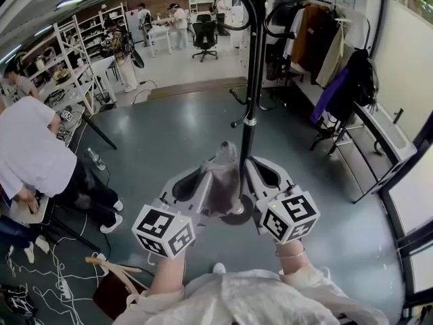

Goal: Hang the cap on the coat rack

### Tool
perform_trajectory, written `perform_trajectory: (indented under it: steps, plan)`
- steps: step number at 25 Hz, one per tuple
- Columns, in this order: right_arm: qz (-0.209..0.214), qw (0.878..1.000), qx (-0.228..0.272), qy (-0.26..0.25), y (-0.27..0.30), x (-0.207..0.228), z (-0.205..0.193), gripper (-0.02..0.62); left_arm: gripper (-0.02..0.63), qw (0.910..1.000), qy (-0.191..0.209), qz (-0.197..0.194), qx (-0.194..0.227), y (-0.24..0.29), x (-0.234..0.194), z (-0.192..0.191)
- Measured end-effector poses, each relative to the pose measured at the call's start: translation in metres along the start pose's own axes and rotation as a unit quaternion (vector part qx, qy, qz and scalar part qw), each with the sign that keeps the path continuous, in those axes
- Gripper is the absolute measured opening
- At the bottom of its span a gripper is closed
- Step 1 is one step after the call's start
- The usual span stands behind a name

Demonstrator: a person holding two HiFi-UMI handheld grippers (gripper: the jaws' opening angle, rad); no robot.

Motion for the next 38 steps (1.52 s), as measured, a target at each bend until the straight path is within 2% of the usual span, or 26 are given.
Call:
perform_trajectory:
  steps: [7, 12, 16, 23, 32, 38]
  plan:
    - [-0.008, 1.000, 0.020, -0.017, 0.058, 0.014, -0.004, 0.003, 0.043, 0.9996, 0.011, -0.025, 0.010, 0.039, -0.055, 0.003]
    - [-0.015, 0.999, 0.019, -0.023, 0.085, 0.021, -0.012, 0.003, 0.043, 0.9992, -0.004, -0.040, 0.002, 0.060, -0.083, -0.004]
    - [-0.023, 1.000, 0.007, -0.016, 0.091, 0.025, -0.025, 0.003, 0.043, 0.9985, -0.017, -0.051, -0.012, 0.067, -0.090, -0.017]
    - [-0.026, 0.999, -0.022, -0.014, 0.096, 0.035, -0.044, 0.003, 0.043, 0.9985, -0.026, -0.043, -0.022, 0.068, -0.099, -0.028]
    - [-0.004, 0.999, -0.029, -0.014, 0.106, 0.041, -0.050, 0.003, 0.043, 0.9994, -0.018, -0.029, -0.003, 0.074, -0.103, -0.023]
    - [0.011, 0.999, -0.019, -0.025, 0.125, 0.058, -0.037, 0.003, 0.043, 0.9997, -0.009, -0.020, 0.008, 0.094, -0.108, -0.016]
Point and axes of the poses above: the fingertips, and each gripper's own axes: y forward along the fingers, x to its right, z out of its top, the point moved 8 cm from there along -y, backward along the fingers, and after that the axes turned 6 degrees about x, right-handed, at the moved point
